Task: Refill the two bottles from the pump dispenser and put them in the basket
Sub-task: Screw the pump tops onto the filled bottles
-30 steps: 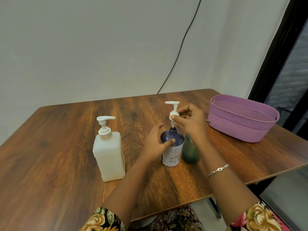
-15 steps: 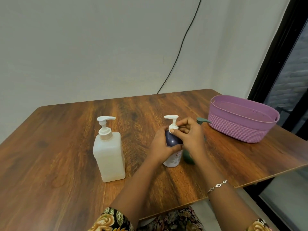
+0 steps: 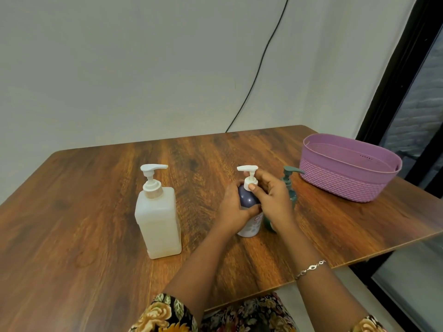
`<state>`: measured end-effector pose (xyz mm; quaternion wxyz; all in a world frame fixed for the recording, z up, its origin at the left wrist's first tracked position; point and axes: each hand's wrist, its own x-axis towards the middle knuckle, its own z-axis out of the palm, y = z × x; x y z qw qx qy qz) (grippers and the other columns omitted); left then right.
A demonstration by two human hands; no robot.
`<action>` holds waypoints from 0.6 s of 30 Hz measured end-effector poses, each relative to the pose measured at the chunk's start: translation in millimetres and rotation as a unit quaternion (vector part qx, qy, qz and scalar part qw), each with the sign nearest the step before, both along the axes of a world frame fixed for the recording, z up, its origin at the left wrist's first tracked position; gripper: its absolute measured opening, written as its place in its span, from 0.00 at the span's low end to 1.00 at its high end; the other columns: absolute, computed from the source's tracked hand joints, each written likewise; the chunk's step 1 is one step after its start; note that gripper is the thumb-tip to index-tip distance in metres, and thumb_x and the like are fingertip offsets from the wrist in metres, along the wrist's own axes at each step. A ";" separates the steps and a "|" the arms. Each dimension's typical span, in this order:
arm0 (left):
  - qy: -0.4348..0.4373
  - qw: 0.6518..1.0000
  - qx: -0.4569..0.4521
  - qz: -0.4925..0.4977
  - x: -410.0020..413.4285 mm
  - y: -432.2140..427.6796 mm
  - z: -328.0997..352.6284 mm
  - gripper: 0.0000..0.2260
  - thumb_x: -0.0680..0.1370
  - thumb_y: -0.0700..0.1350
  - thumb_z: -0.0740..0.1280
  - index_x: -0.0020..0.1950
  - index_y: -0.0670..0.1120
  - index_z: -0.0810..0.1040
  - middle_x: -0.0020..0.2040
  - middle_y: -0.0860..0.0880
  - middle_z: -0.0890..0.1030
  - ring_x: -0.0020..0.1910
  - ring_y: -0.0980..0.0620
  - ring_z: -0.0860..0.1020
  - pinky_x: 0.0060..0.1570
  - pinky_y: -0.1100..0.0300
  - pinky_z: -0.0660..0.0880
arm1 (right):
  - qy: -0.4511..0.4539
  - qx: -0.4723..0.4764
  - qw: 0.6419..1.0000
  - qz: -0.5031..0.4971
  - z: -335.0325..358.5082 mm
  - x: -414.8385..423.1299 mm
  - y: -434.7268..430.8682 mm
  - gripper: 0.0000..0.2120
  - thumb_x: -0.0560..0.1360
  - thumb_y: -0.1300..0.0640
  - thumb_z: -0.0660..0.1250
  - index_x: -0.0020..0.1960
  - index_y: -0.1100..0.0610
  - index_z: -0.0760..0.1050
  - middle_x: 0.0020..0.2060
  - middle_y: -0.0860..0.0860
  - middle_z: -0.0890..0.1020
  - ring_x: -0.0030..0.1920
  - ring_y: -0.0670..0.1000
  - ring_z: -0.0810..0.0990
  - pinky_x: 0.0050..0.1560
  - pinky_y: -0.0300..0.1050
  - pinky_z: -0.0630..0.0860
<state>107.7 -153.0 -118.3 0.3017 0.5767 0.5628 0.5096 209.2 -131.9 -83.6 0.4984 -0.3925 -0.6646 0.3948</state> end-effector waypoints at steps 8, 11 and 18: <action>0.003 1.000 -0.002 0.010 -0.2 0.1 -0.6 0.31 0.68 0.46 0.74 0.67 0.45 0.65 0.59 0.50 0.72 0.56 0.54 0.73 0.46 0.71 0.69 | -0.009 0.009 1.000 -0.021 -2.2 -1.6 0.3 0.12 0.73 0.68 0.65 0.54 0.57 0.77 0.48 0.50 0.82 0.52 0.47 0.79 0.55 0.42 0.75; -0.002 1.000 -0.008 0.008 -0.7 0.1 -1.1 0.30 0.69 0.43 0.74 0.67 0.45 0.65 0.61 0.48 0.72 0.56 0.54 0.74 0.46 0.71 0.69 | -0.018 0.029 0.998 -0.056 -2.4 -4.5 -0.8 0.09 0.71 0.66 0.68 0.50 0.58 0.77 0.45 0.50 0.81 0.48 0.47 0.79 0.49 0.33 0.74; 0.000 1.000 -0.002 0.004 0.5 -1.2 -0.2 0.33 0.62 0.50 0.69 0.66 0.44 0.66 0.61 0.48 0.73 0.57 0.53 0.74 0.53 0.62 0.73 | -0.058 0.052 0.991 -0.110 -2.7 -12.1 0.9 0.16 0.65 0.62 0.75 0.48 0.55 0.71 0.46 0.50 0.75 0.45 0.45 0.75 0.42 0.25 0.69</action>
